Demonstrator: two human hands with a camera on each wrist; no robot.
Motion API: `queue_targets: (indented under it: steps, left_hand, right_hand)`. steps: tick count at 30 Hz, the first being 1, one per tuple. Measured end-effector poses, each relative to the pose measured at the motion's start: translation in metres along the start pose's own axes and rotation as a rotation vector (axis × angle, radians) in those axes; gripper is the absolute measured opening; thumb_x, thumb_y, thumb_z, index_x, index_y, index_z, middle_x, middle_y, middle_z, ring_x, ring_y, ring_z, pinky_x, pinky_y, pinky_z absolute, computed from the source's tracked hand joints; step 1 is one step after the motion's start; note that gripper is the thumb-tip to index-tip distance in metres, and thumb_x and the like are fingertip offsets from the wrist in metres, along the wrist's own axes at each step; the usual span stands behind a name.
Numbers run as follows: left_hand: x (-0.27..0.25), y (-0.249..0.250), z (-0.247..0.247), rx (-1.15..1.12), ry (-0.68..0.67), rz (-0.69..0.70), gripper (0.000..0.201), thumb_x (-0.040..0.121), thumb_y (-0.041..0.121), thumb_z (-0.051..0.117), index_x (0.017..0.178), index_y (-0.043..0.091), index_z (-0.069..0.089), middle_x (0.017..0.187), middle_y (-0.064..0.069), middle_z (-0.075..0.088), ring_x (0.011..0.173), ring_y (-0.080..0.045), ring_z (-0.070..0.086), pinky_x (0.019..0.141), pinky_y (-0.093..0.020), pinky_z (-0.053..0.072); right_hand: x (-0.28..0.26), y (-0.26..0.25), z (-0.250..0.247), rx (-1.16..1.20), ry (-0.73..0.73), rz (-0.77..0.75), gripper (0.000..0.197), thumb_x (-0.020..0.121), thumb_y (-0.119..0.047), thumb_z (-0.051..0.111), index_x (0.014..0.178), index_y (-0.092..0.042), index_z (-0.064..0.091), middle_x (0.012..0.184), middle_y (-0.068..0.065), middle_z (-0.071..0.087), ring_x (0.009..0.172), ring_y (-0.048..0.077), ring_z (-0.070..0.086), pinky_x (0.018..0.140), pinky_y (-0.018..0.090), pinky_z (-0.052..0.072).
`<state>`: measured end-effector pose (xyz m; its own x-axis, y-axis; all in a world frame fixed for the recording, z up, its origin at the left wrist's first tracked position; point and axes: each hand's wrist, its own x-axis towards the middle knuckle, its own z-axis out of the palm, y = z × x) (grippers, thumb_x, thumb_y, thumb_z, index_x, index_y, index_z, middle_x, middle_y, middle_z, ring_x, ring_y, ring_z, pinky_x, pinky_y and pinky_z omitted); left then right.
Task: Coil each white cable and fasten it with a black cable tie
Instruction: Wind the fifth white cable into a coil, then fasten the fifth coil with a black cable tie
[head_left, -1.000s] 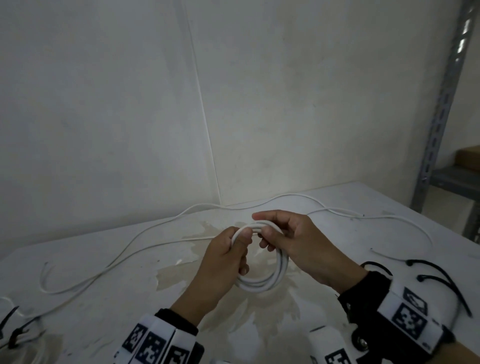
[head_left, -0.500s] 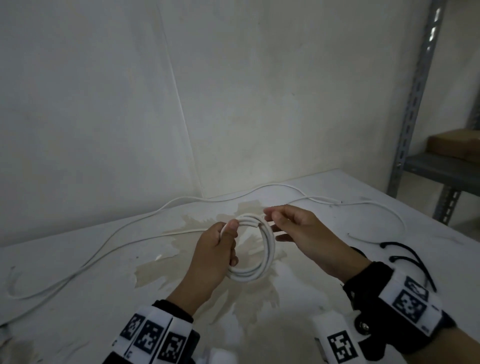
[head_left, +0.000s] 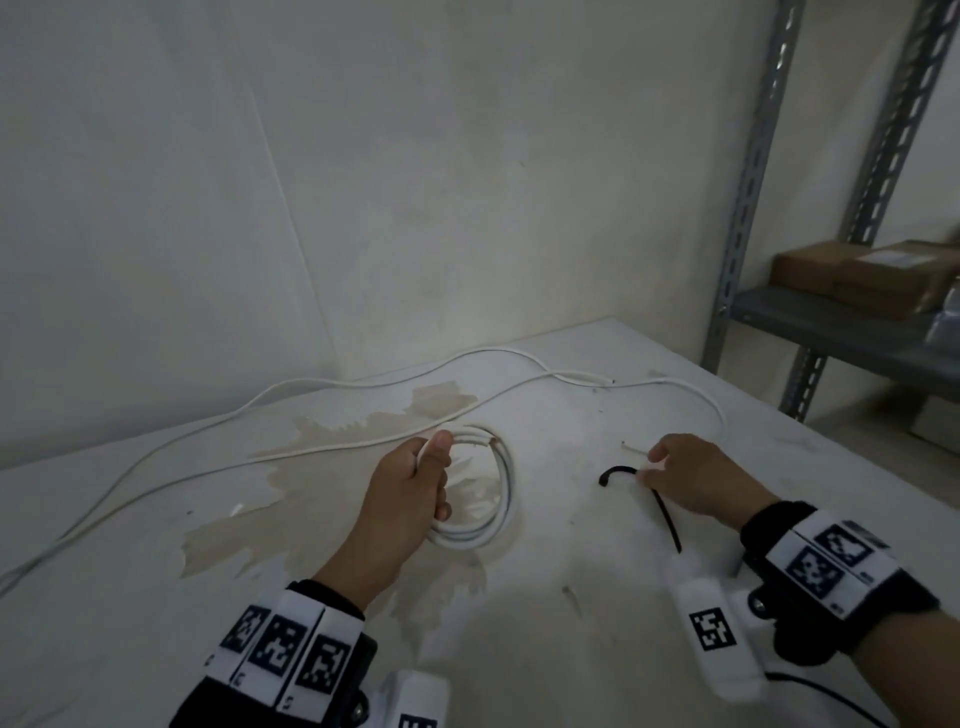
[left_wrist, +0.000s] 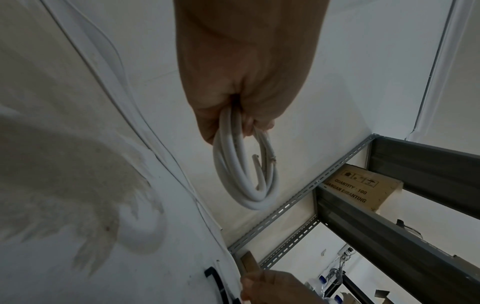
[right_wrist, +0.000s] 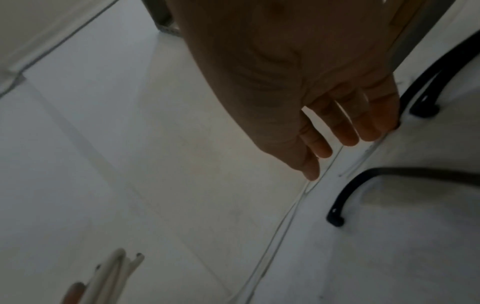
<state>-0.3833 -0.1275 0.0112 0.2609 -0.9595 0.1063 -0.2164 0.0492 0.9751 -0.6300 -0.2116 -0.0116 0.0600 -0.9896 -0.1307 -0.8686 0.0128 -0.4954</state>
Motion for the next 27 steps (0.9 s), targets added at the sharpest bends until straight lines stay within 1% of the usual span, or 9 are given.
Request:
queue_targets:
  steps: [1, 4, 7, 10, 12, 14, 17, 21, 27]
  left_hand:
    - [0.001, 0.0, 0.002, -0.005, 0.0, -0.004, 0.032, 0.097, 0.026, 0.041, 0.07, 0.01, 0.047, 0.05, 0.004, 0.032, 0.035, -0.002, 0.033, 0.042, -0.018, 0.037]
    - [0.002, 0.0, 0.006, -0.025, -0.001, -0.013, 0.032, 0.097, 0.027, 0.042, 0.07, 0.01, 0.048, 0.047, 0.007, 0.032, 0.035, -0.002, 0.033, 0.043, -0.018, 0.038]
    - [0.002, 0.002, 0.008, -0.04, -0.001, -0.015, 0.032, 0.097, 0.027, 0.041, 0.07, 0.01, 0.047, 0.05, 0.004, 0.03, 0.036, -0.002, 0.031, 0.042, -0.017, 0.038]
    - [0.001, 0.005, 0.004, -0.038, 0.013, -0.016, 0.033, 0.097, 0.027, 0.04, 0.07, 0.009, 0.047, 0.053, 0.002, 0.03, 0.036, -0.002, 0.032, 0.042, -0.017, 0.038]
    - [0.002, 0.005, -0.002, -0.036, 0.025, -0.016, 0.033, 0.097, 0.027, 0.04, 0.07, 0.009, 0.047, 0.053, 0.003, 0.03, 0.036, -0.002, 0.032, 0.043, -0.018, 0.038]
    - [0.001, 0.005, -0.011, -0.036, 0.042, -0.009, 0.034, 0.097, 0.027, 0.04, 0.07, 0.01, 0.047, 0.053, 0.003, 0.03, 0.036, -0.002, 0.032, 0.043, -0.018, 0.038]
    - [-0.002, 0.003, -0.025, -0.021, 0.073, 0.004, 0.034, 0.097, 0.028, 0.04, 0.069, 0.01, 0.047, 0.052, 0.003, 0.031, 0.036, -0.002, 0.032, 0.043, -0.018, 0.038]
    - [-0.008, 0.003, -0.053, -0.019, 0.145, 0.022, 0.034, 0.097, 0.029, 0.041, 0.069, 0.01, 0.047, 0.05, 0.004, 0.032, 0.035, -0.002, 0.034, 0.044, -0.02, 0.037]
    - [-0.02, 0.0, -0.093, 0.031, 0.258, 0.083, 0.035, 0.097, 0.03, 0.041, 0.07, 0.009, 0.047, 0.055, -0.002, 0.037, 0.035, -0.002, 0.036, 0.043, -0.019, 0.036]
  right_hand:
    - [0.0, 0.003, 0.001, -0.052, -0.032, 0.023, 0.042, 0.091, -0.027, 0.054, 0.124, -0.003, 0.046, 0.132, 0.011, 0.046, 0.12, 0.022, 0.045, 0.086, 0.023, 0.036]
    - [0.0, 0.006, 0.005, -0.177, -0.068, 0.048, 0.036, 0.09, -0.019, 0.054, 0.121, -0.003, 0.045, 0.127, 0.011, 0.049, 0.114, 0.022, 0.049, 0.074, 0.021, 0.041]
    - [0.006, 0.005, 0.011, -0.195, -0.065, 0.035, 0.031, 0.09, -0.007, 0.049, 0.121, -0.001, 0.046, 0.127, 0.014, 0.05, 0.112, 0.024, 0.051, 0.085, 0.024, 0.042]
    - [0.005, -0.004, 0.012, -0.022, -0.014, -0.02, 0.03, 0.088, -0.004, 0.05, 0.118, -0.001, 0.048, 0.116, 0.013, 0.055, 0.092, 0.018, 0.051, 0.071, 0.022, 0.04]
    - [-0.002, -0.016, 0.011, 0.163, 0.054, -0.081, 0.023, 0.087, -0.003, 0.05, 0.111, -0.006, 0.051, 0.091, 0.005, 0.057, 0.072, 0.012, 0.048, 0.057, 0.019, 0.039]
    - [-0.014, -0.035, 0.011, 0.343, 0.094, -0.146, 0.014, 0.089, -0.004, 0.049, 0.1, -0.012, 0.052, 0.077, 0.0, 0.051, 0.063, 0.01, 0.046, 0.048, 0.015, 0.037]
    - [-0.033, -0.071, 0.012, 0.541, 0.104, -0.303, 0.016, 0.09, -0.007, 0.049, 0.085, -0.021, 0.053, 0.076, 0.002, 0.052, 0.062, 0.015, 0.05, 0.054, 0.021, 0.04]
    - [-0.066, -0.124, 0.02, 0.7, 0.01, -0.488, 0.015, 0.088, -0.008, 0.057, 0.08, -0.02, 0.056, 0.065, -0.003, 0.053, 0.049, 0.005, 0.05, 0.052, 0.017, 0.042]
    - [-0.094, -0.176, 0.052, 0.71, -0.119, -0.549, 0.017, 0.085, -0.006, 0.06, 0.076, -0.019, 0.054, 0.063, -0.001, 0.055, 0.046, 0.011, 0.058, 0.047, 0.019, 0.043]
